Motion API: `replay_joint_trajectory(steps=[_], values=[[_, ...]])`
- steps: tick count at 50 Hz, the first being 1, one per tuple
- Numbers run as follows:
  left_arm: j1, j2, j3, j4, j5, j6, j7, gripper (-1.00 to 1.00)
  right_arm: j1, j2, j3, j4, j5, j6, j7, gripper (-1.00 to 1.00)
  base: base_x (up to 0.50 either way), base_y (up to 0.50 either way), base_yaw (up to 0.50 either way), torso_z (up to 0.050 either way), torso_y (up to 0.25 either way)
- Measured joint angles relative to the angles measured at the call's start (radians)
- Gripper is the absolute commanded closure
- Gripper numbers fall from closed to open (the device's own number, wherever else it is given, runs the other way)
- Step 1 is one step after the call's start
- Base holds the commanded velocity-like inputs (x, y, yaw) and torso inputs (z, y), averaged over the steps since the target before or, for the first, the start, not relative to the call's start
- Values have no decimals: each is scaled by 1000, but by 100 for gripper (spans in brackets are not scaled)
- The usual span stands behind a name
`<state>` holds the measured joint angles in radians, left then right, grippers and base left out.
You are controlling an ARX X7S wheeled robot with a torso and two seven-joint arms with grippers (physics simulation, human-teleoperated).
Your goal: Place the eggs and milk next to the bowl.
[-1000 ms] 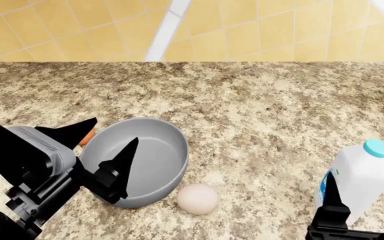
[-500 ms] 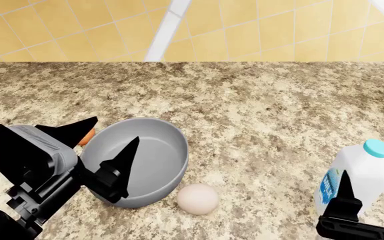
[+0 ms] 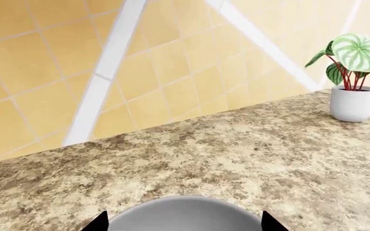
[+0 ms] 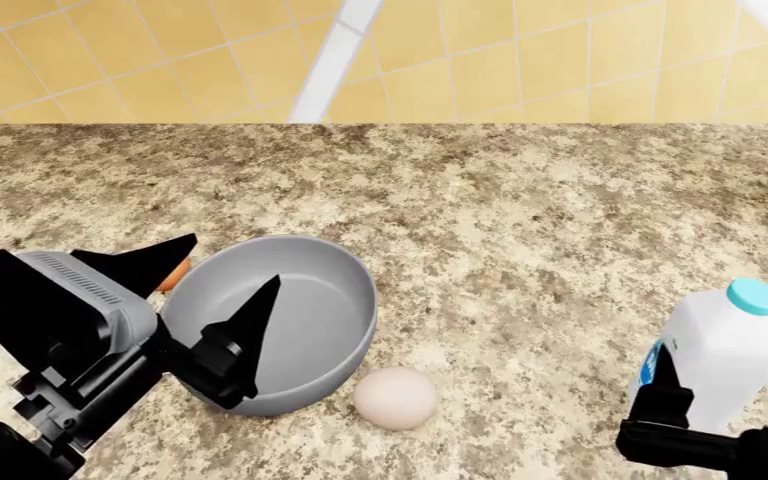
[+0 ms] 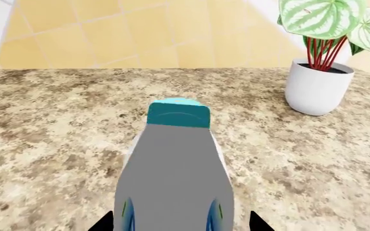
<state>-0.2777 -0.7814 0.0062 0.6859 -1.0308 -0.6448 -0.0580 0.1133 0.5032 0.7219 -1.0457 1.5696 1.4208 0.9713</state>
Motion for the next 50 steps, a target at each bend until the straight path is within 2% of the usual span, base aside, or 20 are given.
replay_joint_trajectory(steps=[13, 14, 25, 33, 42, 50], values=[[1, -3, 1, 1, 1, 3, 2, -100, -160, 54, -182, 29, -308, -247, -166, -100, 0, 0, 0, 0, 0], [1, -3, 1, 2, 1, 4, 2, -100, -166, 56, -191, 31, -321, -258, -174, 100, 0, 0, 0, 0, 0], [4, -5, 2, 4, 1, 7, 2, -100, -202, 71, -253, 37, -414, -333, -218, 100, 0, 0, 0, 0, 0], [9, -9, -1, 9, 0, 10, 2, -100, -200, 98, -290, 29, -399, -368, -205, 100, 0, 0, 0, 0, 0], [21, -17, -21, 21, -10, 19, -2, -100, -99, 257, -405, 18, -266, -462, -53, 100, 0, 0, 0, 0, 0], [25, -23, -35, 27, -19, 27, -3, -100, 86, 366, -541, 41, -150, -487, 45, 100, 0, 0, 0, 0, 0]])
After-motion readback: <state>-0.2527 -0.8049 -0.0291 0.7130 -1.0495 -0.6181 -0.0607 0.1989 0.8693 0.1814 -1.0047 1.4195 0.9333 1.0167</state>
